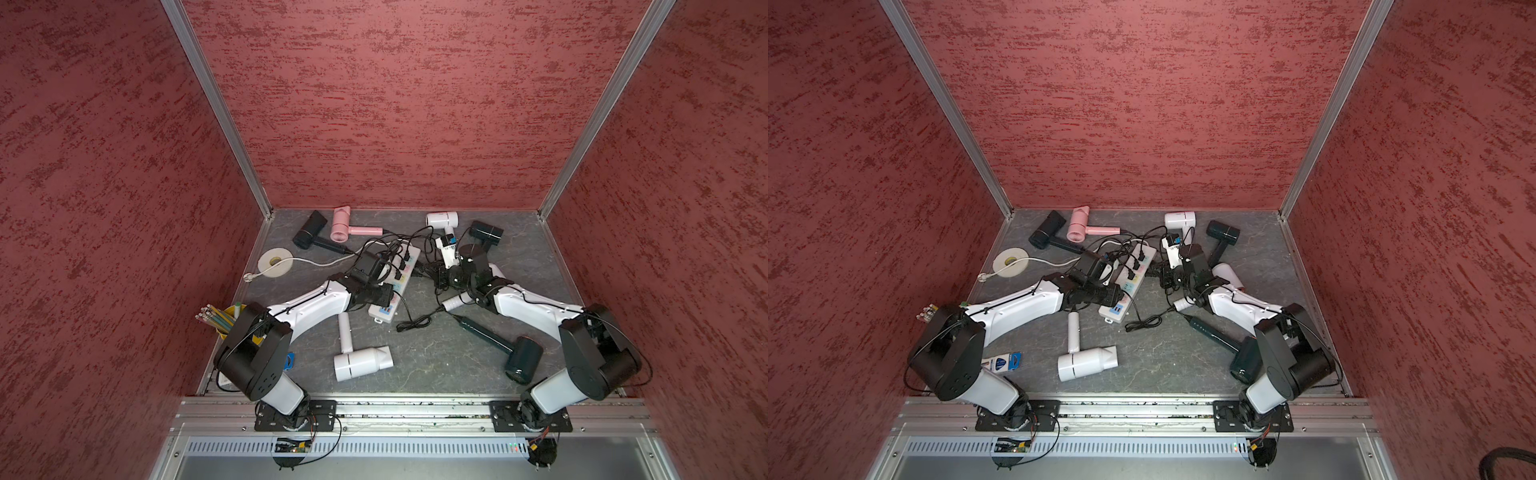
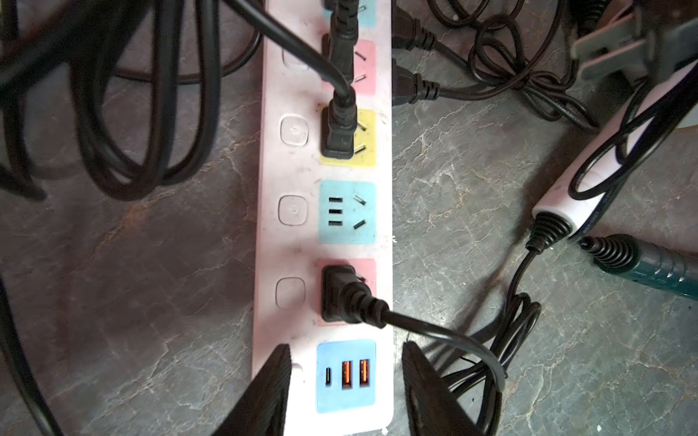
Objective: Charge the blow dryers
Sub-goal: Adjust the plug at the socket.
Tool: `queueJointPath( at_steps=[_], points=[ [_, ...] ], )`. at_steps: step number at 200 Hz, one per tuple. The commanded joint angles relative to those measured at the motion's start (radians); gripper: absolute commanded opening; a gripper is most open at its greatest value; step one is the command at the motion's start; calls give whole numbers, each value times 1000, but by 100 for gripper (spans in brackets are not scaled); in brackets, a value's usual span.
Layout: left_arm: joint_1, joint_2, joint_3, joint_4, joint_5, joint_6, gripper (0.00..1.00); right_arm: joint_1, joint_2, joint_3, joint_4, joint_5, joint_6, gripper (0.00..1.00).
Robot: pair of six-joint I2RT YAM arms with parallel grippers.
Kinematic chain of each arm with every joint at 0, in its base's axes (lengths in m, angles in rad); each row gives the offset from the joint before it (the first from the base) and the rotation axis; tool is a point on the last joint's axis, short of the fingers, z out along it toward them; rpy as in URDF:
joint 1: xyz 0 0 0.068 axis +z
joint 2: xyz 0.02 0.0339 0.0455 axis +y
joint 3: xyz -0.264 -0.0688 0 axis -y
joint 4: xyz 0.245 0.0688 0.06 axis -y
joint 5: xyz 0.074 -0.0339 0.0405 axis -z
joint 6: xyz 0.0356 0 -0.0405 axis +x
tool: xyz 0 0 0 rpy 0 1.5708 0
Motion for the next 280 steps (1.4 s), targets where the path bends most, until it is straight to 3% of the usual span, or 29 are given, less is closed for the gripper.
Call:
queueJointPath(
  at_steps=[1, 44, 71, 112, 218, 280],
  points=[
    [-5, 22, 31, -3, 11, 16, 49, -10, -12, -12, 41, -18, 4, 0],
    [-4, 49, 54, 4, -3, 22, 44, -10, -13, -14, 48, -29, 11, 0],
    [-4, 67, 68, 9, -8, 27, 32, -9, -13, -17, 51, -34, 11, 0],
    [-5, 87, 76, 26, -2, 27, 26, -10, -12, -17, 54, -46, 13, 0],
    [-15, 89, -31, 118, -62, -14, 13, -10, -3, -17, 62, -61, 18, 0],
    [-16, 103, -50, 131, -57, -25, 11, -10, 0, -15, 65, -72, 21, 0]
  ],
)
